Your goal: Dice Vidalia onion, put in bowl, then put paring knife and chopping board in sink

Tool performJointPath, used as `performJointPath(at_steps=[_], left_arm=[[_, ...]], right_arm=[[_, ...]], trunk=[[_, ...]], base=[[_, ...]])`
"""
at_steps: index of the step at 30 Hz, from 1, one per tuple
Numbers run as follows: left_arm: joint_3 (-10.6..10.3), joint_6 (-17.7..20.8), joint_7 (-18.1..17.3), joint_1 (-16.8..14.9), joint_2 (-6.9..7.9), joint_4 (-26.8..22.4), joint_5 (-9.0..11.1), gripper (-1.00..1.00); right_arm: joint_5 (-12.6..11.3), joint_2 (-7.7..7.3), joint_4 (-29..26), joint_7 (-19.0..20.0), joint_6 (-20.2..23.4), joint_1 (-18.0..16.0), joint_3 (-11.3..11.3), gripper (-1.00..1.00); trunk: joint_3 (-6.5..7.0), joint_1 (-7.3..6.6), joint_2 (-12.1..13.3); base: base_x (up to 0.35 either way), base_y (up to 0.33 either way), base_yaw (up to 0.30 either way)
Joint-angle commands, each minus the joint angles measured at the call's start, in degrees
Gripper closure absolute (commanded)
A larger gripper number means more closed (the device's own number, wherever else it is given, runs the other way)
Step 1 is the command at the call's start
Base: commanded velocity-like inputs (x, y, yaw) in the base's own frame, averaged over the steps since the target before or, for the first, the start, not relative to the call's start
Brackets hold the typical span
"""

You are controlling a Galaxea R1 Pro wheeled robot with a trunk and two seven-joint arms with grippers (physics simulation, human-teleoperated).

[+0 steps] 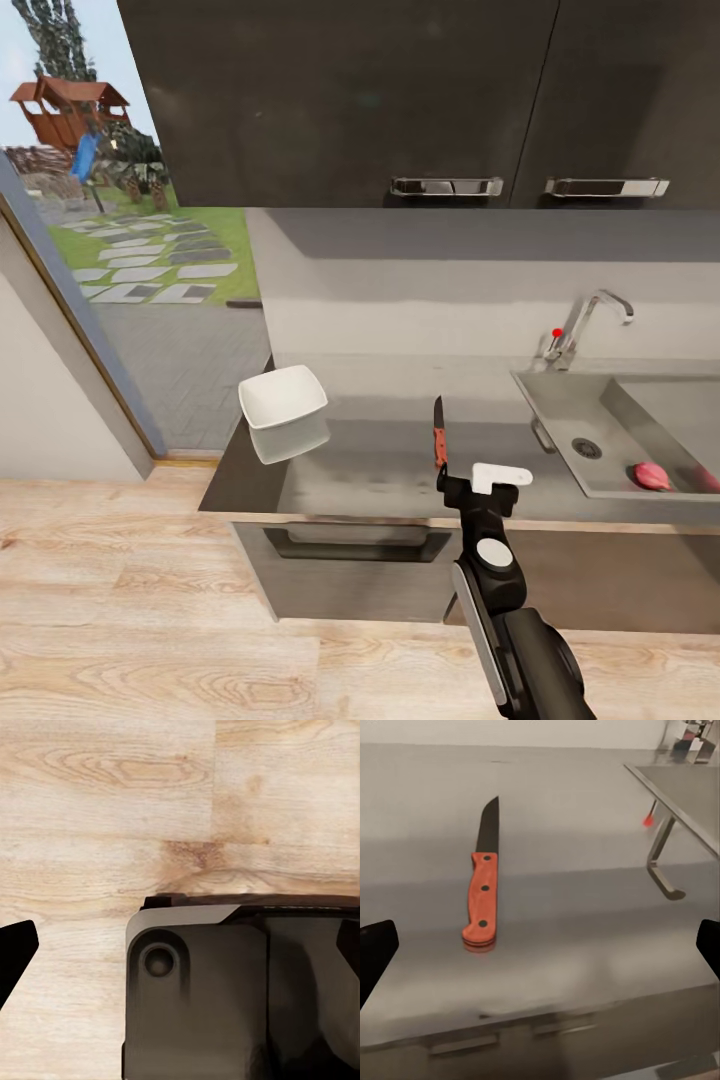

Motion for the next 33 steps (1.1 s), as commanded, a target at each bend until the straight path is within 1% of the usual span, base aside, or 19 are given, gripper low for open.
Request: performJointPath(at_steps=[1, 13, 18, 25, 33], left_arm=[[0.24, -0.09, 0.03, 0.03, -0.08, -0.09, -0.60, -1.00], [0.24, -0.10, 0.03, -0.01, -0.11, -0.02, -0.60, -1.00], [0.24, -0.10, 0.03, 0.01, -0.11, -0.02, -0.60, -1.00], [0.24, -0.10, 0.03, 0.03, -0.13, -0.02, -0.60, -1.00], [0.24, -0.03, 0.03, 0.02, -0.11, 0.14, -0.60, -1.00]], right_arm=[[0.56, -0.04, 0.03, -0.10, 0.40, -0.05, 0.07, -1.00], [0.52, -0.45, 0.49, -0.06, -0.90, -0.05, 0.12, -1.00], [0.58, -0.52, 1.91, -0.07, -2.34, -0.05, 0.05, -1.00], [0.61, -0.62, 2.45, -0.10, -4.44, -0.05, 0.04, -1.00], [0.61, -1.56, 3.84, -0.13, -4.87, -0.05, 0.01, -1.00]], trunk=[[-0.10, 0.03, -0.11], [-0.10, 0.03, -0.11], [-0.10, 0.03, -0.11], [-0.10, 0.03, -0.11], [-0.10, 0.03, -0.11]], base=[[0.000, 0.000, 0.000], [0.000, 0.000, 0.000], [0.000, 0.000, 0.000], [0.000, 0.000, 0.000], [0.000, 0.000, 0.000]])
